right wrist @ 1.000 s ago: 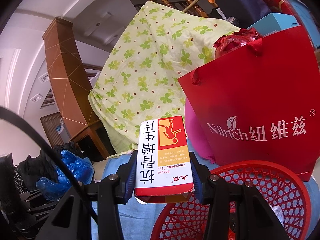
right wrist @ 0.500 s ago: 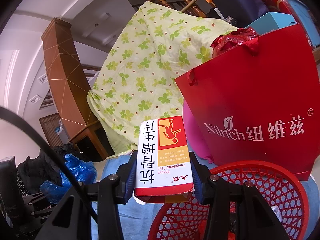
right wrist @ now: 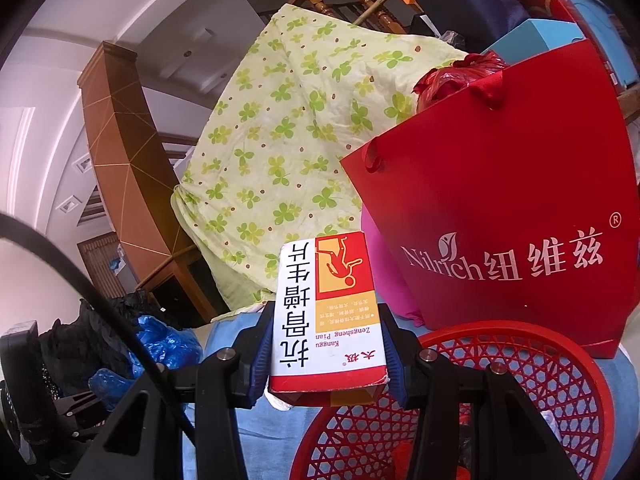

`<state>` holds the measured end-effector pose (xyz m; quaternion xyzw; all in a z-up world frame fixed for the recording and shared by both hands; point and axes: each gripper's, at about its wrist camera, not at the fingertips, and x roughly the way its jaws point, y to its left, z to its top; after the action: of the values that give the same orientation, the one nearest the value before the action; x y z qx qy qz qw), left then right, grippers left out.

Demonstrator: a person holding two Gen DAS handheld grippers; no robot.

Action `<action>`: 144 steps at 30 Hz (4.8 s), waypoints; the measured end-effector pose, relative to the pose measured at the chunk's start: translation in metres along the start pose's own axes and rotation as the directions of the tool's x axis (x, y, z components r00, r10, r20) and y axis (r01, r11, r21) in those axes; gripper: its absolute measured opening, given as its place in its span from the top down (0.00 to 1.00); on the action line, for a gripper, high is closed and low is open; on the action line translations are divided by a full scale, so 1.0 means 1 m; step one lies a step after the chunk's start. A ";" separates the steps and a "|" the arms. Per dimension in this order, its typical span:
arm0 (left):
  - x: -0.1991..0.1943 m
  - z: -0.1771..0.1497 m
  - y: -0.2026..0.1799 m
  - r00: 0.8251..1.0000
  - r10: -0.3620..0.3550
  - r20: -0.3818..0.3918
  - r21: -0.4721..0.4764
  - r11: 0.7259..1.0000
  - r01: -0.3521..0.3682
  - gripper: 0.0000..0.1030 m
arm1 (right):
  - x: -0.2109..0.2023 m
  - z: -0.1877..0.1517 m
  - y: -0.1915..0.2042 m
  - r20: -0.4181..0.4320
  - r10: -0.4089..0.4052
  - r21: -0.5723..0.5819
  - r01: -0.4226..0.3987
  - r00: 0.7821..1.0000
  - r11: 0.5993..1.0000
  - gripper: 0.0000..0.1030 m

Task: Collect trash
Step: 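Open right tool to drop medicine box while left tool releases blue bag into basket, then move right tool to white crumpled paper on blanket and grasp it, then lift white paper with right tool and carry it over red basket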

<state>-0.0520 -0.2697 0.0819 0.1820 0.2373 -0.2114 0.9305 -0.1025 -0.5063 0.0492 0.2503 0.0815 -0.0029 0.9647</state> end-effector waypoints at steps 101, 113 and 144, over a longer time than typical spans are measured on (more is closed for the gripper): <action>-0.067 -0.053 0.120 0.973 0.224 0.045 -0.135 0.967 -0.217 0.35 | -0.002 -0.067 0.140 -0.175 0.078 -0.220 -0.116 0.982 0.968 0.63; -0.090 -0.023 0.080 0.975 0.193 0.113 -0.042 0.981 -0.190 0.34 | -0.062 -0.034 0.147 -0.088 0.076 -0.243 -0.095 0.993 0.965 0.63; -0.109 0.003 0.009 0.976 0.127 0.176 0.104 0.984 -0.147 0.34 | -0.106 -0.009 0.101 -0.031 0.018 -0.197 -0.024 0.999 0.980 0.63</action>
<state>-0.1340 -0.2297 0.1429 0.2336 0.1320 -0.1749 0.9473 -0.2040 -0.4175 0.1067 0.1542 0.0928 0.0191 0.9835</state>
